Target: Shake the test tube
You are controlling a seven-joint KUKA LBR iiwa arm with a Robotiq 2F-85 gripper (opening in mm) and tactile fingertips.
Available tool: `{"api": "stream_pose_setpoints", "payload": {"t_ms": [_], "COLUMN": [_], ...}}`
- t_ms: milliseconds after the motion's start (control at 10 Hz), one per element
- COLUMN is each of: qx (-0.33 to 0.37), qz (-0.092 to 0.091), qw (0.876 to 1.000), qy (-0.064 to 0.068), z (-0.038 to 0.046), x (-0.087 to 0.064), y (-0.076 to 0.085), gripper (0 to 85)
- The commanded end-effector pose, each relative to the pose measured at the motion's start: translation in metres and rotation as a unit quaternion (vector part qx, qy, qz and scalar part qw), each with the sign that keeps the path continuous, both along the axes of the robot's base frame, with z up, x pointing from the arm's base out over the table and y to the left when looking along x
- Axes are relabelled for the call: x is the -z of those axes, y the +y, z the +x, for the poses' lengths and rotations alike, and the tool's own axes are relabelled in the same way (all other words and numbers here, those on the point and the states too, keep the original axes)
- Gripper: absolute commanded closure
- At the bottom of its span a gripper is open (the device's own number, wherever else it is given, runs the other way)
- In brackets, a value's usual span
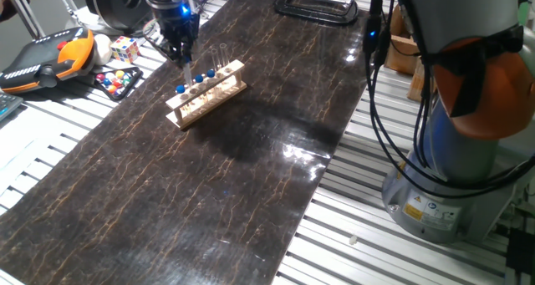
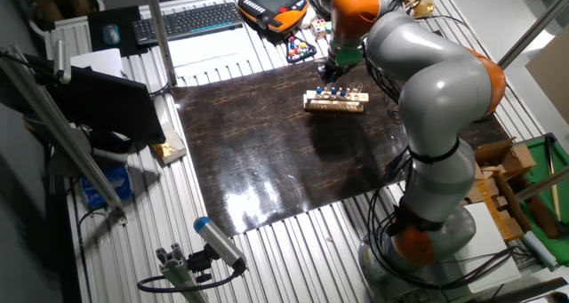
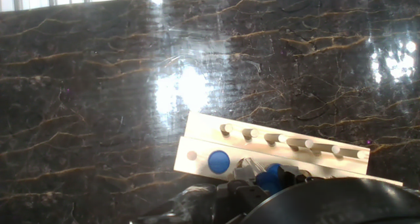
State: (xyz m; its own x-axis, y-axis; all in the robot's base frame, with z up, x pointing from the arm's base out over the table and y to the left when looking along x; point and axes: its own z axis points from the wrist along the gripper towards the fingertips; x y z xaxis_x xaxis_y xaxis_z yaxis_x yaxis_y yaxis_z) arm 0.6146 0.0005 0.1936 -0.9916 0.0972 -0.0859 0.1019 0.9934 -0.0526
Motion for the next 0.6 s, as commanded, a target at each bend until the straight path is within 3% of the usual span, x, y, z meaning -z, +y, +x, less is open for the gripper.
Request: {"api": "stream_pose_setpoints", "payload": {"t_ms": [0,500], "qx": [0.001,0.001], "qz": [0.001,0.002], "qw": [1.000,1.000], "qy": [-0.001,-0.001], "z": [-0.0011,-0.0016], "x": [0.0018,0.0090], "y": [0.0003,-0.0003], "gripper": [84.3,84.3]}}
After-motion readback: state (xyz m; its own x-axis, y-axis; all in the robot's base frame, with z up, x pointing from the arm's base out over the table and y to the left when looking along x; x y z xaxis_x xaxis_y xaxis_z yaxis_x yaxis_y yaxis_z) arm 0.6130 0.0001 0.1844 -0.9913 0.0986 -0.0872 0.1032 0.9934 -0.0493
